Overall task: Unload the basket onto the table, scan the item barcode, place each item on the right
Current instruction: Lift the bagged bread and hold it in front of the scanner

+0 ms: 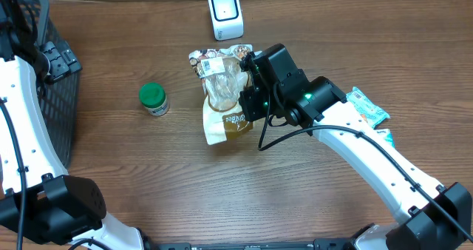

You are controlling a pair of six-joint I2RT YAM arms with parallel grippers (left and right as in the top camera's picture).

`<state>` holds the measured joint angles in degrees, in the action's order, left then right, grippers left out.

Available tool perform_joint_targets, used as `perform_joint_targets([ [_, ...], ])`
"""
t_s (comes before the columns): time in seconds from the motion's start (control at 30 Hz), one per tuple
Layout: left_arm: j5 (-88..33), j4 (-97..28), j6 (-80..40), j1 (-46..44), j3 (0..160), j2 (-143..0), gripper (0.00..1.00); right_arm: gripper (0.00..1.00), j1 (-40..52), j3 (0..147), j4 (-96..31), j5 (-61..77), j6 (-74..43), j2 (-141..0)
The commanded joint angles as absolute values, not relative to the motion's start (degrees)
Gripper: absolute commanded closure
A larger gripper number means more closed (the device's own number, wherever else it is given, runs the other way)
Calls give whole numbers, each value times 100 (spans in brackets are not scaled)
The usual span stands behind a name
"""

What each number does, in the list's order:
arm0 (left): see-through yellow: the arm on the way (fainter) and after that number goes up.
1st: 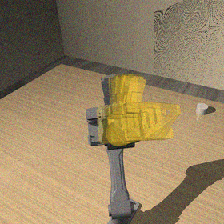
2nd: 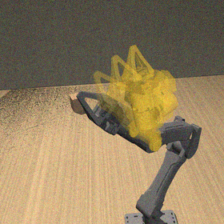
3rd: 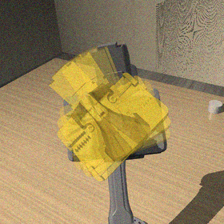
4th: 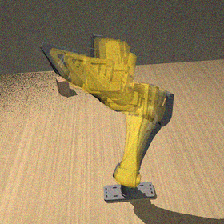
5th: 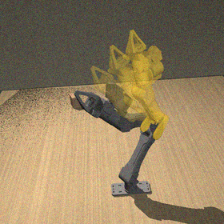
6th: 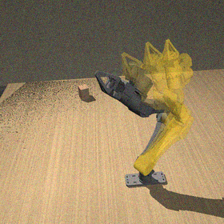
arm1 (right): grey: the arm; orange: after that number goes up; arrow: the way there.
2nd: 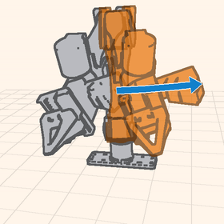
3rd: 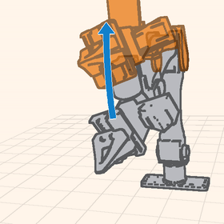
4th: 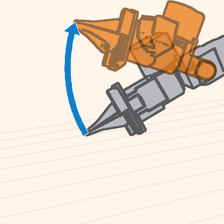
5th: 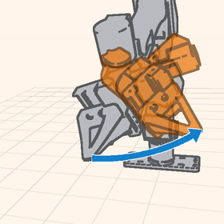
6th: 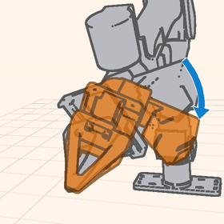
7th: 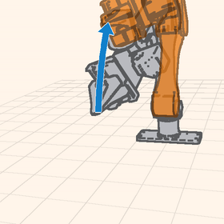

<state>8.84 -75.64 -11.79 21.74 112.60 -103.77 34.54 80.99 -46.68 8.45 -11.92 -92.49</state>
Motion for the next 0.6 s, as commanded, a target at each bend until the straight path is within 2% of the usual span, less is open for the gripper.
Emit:
perform_joint_targets([
  [0.0, 895, -7564, -1092, 2121, 11251, -10436, 0, 96, 3492, 8237, -4375, -16, -1146, -9065],
  [0.13, 895, -7564, -1092, 2119, 11251, -10438, 0, 96, 3664, 8235, -3715, -2126, -1033, -9076],
  [0.27, 895, -7564, -1092, 2121, 11251, -10438, 0, 96, 3804, 8235, -2799, -3548, -47, -9207],
  [0.43, 895, -7564, -1092, 2121, 11251, -10438, 0, 96, 3861, 8235, -1413, -5050, 2274, -9640],
  [0.57, 895, -7564, -1092, 2119, 11251, -10438, 0, 96, 3839, 8235, 45, -5594, 4434, -10175],
])
